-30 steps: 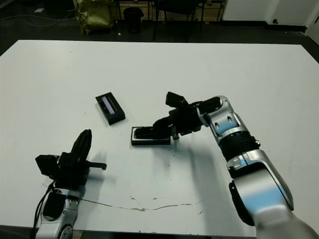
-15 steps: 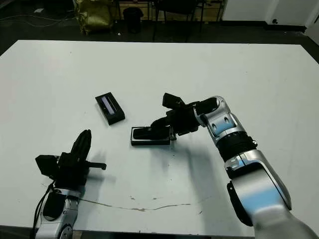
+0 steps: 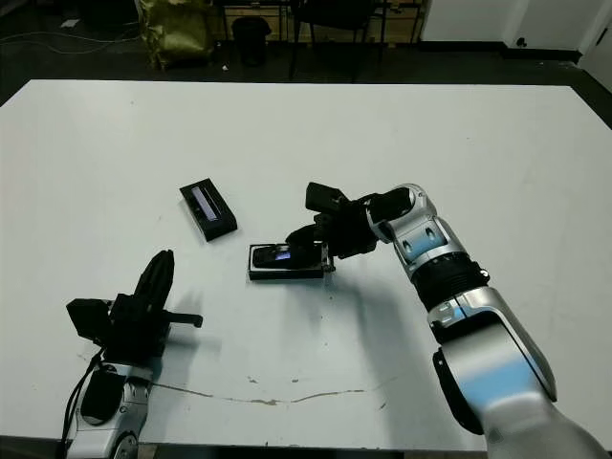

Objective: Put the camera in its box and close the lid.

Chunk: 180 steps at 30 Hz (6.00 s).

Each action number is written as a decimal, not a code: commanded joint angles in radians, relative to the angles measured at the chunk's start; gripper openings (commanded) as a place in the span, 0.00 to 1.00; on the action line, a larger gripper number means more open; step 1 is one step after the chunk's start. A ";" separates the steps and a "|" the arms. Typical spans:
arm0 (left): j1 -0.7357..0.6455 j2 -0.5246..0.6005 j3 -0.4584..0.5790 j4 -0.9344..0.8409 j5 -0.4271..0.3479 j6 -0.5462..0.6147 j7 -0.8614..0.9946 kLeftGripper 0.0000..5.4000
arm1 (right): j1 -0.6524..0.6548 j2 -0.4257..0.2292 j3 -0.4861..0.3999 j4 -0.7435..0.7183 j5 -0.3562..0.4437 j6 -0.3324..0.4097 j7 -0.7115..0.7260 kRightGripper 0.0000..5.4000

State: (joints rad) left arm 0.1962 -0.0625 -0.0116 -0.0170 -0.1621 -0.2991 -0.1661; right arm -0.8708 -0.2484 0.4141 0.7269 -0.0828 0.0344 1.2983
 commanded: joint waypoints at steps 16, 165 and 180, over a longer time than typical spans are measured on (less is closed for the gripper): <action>0.011 0.002 -0.001 0.020 -0.005 0.016 -0.001 0.00 | -0.041 -0.032 0.094 0.040 -0.071 -0.143 0.138 0.79; -1.440 0.256 -0.684 1.386 0.943 0.130 -0.751 0.00 | 1.113 0.114 -0.199 -1.092 0.228 -0.015 -0.980 0.00; -1.443 0.266 -0.695 1.367 0.944 0.045 -0.820 0.00 | 1.104 0.114 -0.195 -1.098 0.232 0.005 -0.973 0.00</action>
State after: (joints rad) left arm -1.2534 0.1988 -0.6970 1.3460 0.7751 -0.2347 -0.9710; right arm 0.2337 -0.1239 0.2201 -0.3745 0.1489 0.0201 0.3211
